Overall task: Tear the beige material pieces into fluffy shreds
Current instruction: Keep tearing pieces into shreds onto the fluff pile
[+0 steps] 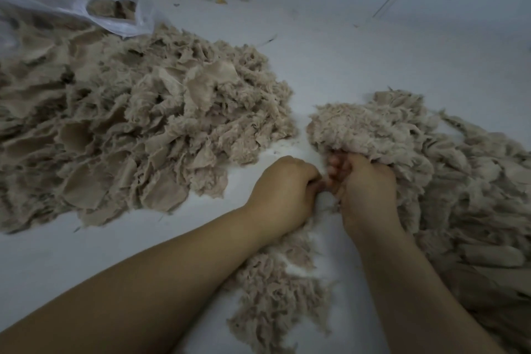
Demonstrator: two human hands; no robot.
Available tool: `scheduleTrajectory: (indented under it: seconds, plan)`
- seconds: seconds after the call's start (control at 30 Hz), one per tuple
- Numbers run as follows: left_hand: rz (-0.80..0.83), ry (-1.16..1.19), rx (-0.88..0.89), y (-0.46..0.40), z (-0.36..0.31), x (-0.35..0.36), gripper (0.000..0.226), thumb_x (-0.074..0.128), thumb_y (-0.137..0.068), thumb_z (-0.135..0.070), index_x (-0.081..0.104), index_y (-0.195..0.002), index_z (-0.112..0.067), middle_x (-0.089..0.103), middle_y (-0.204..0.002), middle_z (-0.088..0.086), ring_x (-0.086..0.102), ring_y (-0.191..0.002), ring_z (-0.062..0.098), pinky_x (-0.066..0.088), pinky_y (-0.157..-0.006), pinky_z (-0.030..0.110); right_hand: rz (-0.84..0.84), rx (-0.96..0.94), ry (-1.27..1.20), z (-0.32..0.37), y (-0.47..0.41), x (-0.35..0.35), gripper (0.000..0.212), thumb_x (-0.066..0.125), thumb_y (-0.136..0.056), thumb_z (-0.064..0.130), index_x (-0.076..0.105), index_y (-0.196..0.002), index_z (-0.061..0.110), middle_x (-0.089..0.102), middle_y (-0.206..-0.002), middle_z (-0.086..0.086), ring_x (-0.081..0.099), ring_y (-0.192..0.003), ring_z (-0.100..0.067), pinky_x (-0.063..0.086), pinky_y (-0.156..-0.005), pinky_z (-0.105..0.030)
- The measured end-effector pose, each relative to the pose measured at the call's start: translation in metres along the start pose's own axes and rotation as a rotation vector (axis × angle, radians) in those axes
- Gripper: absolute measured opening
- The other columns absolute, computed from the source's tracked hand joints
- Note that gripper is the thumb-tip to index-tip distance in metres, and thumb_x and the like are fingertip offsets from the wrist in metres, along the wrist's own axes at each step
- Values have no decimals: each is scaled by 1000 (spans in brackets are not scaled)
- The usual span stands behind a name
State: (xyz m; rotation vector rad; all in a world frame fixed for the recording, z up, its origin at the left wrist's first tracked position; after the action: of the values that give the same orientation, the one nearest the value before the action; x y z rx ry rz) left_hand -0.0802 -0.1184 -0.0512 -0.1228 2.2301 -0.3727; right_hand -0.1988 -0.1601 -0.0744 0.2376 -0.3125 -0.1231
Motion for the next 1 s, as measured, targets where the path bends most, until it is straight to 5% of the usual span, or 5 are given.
scheduleTrajectory:
  seconds: [0.3,0.47,0.63,0.8,1.0]
  plan:
    - [-133,178,-101,38,11,-34,12,67,-89,-5,72,-78,-6,58,-70,-7,51,-67,1,36,-64,8,56,51,-117,-6,-3,4,30,39,-102,0,50,-124,-16,68,-105,-27,75,-86,-27,62,-70,-28]
    - [-272,233,-72,37,14,-55,18,58,-89,-3,61,-71,-3,52,-65,-1,48,-65,7,35,-58,14,-56,-51,82,-4,-6,-7,16,52,-97,2,68,-97,-1,72,-101,-16,72,-93,-28,59,-88,-42]
    - [-225,147,-96,27,24,-53,16,64,-89,-1,60,-74,-1,53,-70,0,47,-66,8,37,-61,16,33,-219,413,0,-5,3,17,66,-92,11,66,-77,20,63,-65,8,57,-55,2,47,-61,-23]
    - [-199,345,-147,16,23,-42,8,63,-92,-7,64,-86,-11,56,-72,-10,52,-63,-3,39,-59,8,228,-270,575,-2,5,21,29,63,-94,45,70,-73,27,60,-56,0,58,-55,-5,45,-53,-20]
    - [-207,434,-205,19,31,-38,18,65,-90,-5,61,-86,-22,54,-69,-7,48,-58,1,40,-56,12,261,-233,480,4,6,18,48,70,-94,31,51,-67,-5,41,-58,-13,32,-53,-21,33,-46,-22]
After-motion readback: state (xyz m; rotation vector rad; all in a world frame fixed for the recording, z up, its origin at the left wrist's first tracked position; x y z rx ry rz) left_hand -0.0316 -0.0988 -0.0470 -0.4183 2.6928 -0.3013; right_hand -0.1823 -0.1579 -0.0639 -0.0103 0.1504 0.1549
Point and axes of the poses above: each hand's wrist, its own y-axis away from the middle knuckle, its own x-axis out of the palm, z = x × y, the point moved 7 cm from there along -y, towards the middle knuckle
